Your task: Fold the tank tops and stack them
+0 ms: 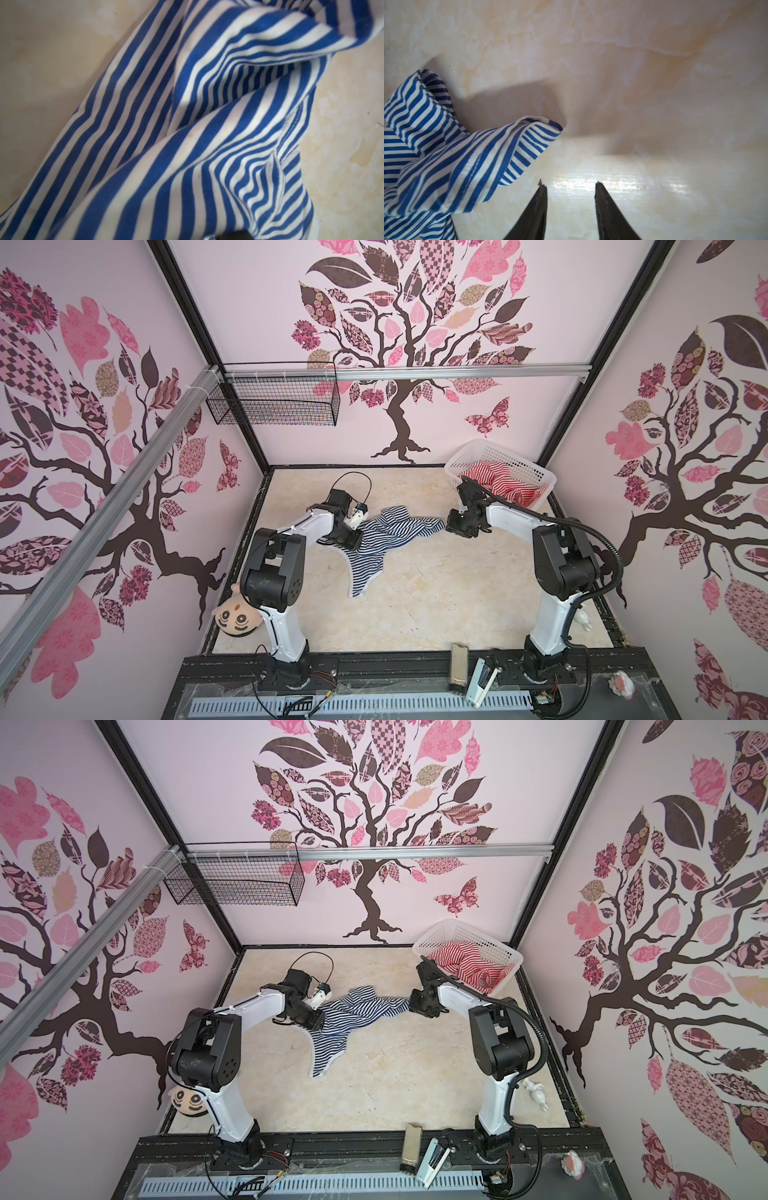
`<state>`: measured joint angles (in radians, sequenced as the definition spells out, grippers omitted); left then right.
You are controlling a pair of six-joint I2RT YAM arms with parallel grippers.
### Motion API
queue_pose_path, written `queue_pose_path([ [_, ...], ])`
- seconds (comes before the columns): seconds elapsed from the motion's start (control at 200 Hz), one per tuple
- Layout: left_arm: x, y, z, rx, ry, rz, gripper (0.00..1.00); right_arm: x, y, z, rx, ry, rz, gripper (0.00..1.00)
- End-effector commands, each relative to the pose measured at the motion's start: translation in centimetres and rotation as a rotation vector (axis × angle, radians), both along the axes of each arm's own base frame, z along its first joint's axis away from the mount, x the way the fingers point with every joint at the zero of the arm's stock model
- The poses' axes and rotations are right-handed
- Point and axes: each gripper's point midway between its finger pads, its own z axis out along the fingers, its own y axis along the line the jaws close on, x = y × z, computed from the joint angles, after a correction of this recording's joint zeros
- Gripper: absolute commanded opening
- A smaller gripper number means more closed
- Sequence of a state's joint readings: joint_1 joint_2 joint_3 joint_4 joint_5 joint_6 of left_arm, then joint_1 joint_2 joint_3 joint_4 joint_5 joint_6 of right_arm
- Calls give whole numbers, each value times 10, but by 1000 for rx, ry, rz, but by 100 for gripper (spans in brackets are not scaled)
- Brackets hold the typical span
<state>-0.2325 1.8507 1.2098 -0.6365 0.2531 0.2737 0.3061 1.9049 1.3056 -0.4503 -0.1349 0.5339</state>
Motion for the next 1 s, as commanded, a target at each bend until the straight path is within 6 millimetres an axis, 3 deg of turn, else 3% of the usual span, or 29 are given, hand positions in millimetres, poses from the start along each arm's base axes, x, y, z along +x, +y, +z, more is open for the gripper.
queue_pose_path([
  [0.0, 13, 4, -2, 27, -20, 26, 32, -1, -4, 23, 2, -39, 2, 41],
  [0.28, 15, 6, -5, 37, -28, 33, 32, -3, -4, 20, 10, -37, 4, 41],
  [0.675, -3, -6, -12, -1, 40, -4, 23, -2, -4, 25, 12, -42, -2, 41],
  [0.79, -3, -7, -10, -5, 40, -1, 16, -3, -5, 26, 11, -45, -1, 41],
  [0.871, -4, -7, -7, -6, 40, 0, 0, -3, -6, 28, 12, -49, -3, 41],
  [0.996, -10, -3, 9, -11, 35, 11, 0, -4, -6, 30, 12, -52, 0, 42],
])
